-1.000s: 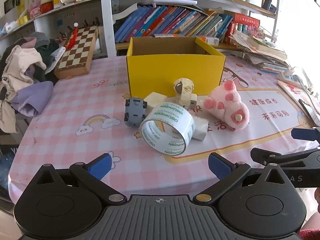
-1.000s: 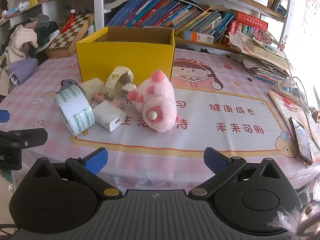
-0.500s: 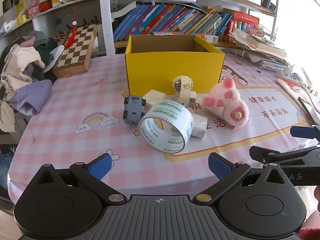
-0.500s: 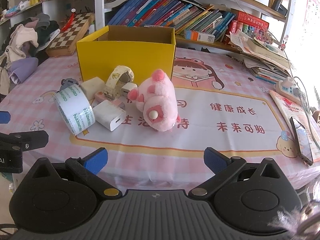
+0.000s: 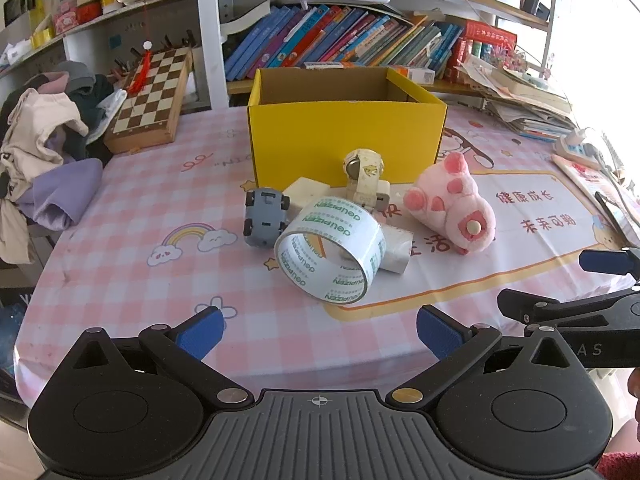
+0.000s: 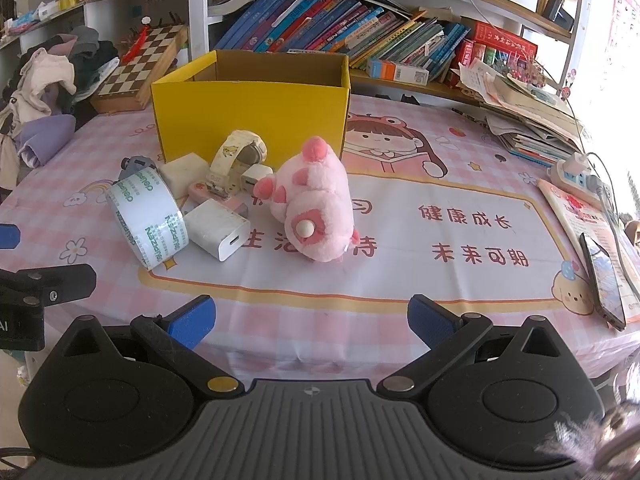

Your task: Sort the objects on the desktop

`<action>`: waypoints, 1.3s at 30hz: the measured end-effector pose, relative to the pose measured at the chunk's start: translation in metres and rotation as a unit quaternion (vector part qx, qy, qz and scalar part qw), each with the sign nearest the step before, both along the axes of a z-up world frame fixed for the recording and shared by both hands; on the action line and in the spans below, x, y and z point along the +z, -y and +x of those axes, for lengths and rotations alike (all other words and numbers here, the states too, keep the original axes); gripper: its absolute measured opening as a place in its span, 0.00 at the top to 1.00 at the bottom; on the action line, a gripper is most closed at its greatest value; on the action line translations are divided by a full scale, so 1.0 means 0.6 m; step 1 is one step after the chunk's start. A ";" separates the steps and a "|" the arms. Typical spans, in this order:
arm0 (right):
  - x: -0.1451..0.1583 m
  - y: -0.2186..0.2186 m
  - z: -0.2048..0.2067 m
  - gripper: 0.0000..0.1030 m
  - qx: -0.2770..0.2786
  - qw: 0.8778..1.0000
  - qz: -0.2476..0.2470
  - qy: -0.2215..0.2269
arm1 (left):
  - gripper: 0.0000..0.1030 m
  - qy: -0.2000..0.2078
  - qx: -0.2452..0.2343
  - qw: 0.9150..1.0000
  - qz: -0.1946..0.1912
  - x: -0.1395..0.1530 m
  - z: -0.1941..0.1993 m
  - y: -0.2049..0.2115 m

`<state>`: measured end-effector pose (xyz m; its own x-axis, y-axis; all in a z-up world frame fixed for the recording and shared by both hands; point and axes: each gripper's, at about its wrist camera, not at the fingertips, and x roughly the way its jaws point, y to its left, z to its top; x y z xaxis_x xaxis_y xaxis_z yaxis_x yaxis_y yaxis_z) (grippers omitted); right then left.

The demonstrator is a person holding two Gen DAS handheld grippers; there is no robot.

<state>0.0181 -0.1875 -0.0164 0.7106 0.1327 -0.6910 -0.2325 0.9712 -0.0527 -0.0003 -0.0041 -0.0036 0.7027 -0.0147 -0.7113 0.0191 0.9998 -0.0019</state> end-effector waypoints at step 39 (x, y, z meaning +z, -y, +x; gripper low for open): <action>0.001 -0.006 0.000 0.00 0.020 1.000 0.002 -0.006 | 0.00 0.002 -0.022 1.000 -0.002 0.003 -0.004 0.009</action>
